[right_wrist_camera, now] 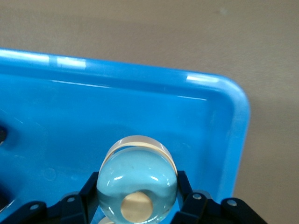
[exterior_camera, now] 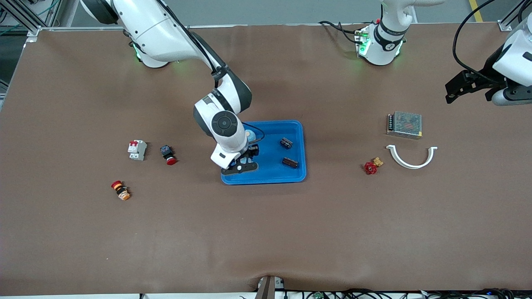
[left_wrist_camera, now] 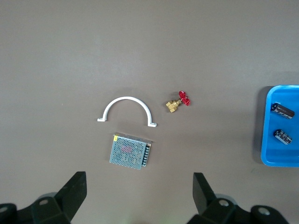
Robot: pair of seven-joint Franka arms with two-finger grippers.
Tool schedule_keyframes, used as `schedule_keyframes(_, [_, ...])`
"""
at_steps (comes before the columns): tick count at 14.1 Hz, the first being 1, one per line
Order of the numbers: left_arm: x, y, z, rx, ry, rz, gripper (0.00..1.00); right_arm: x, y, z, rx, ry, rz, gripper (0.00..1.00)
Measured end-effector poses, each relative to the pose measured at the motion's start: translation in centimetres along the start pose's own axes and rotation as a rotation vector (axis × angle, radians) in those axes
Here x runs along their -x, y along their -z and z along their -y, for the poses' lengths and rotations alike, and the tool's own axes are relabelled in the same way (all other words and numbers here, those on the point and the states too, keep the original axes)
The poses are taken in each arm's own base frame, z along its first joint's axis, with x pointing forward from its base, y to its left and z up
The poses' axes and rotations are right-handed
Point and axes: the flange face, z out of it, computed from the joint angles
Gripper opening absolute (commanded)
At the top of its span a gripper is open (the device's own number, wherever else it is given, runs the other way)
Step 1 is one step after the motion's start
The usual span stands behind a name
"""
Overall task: Place electrolytic capacitor and blue bell in tray
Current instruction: 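Carry the second bell into the tray with the right gripper and release it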
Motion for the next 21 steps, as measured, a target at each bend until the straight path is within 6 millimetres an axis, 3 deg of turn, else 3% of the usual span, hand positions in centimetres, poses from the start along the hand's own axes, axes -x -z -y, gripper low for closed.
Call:
schedule_keyframes(5, [0.2, -0.2, 0.1, -0.002, 0.002, 0.018, 1.00, 0.8, -2.6, 1.0, 0.010, 0.023, 0.004, 0.41])
schedule_keyframes(13, [0.1, -0.3, 0.0, -0.003, 0.000, 0.021, 1.00, 0.8, -3.3, 0.6, 0.038, 0.041, -0.003, 0.45])
schedule_keyframes(15, [0.1, -0.3, 0.0, -0.003, 0.000, 0.021, 1.00, 0.8, -3.4, 0.5, 0.037, 0.041, -0.004, 0.58])
schedule_keyframes(18, [0.1, -0.3, 0.0, -0.003, 0.000, 0.022, 1.00, 0.7, -3.4, 0.4, 0.038, 0.040, -0.006, 1.00])
schedule_keyframes(21, [0.0, -0.5, 0.0, -0.003, 0.000, 0.025, 1.00, 0.4, -3.2, 0.3, 0.036, 0.036, -0.015, 1.00])
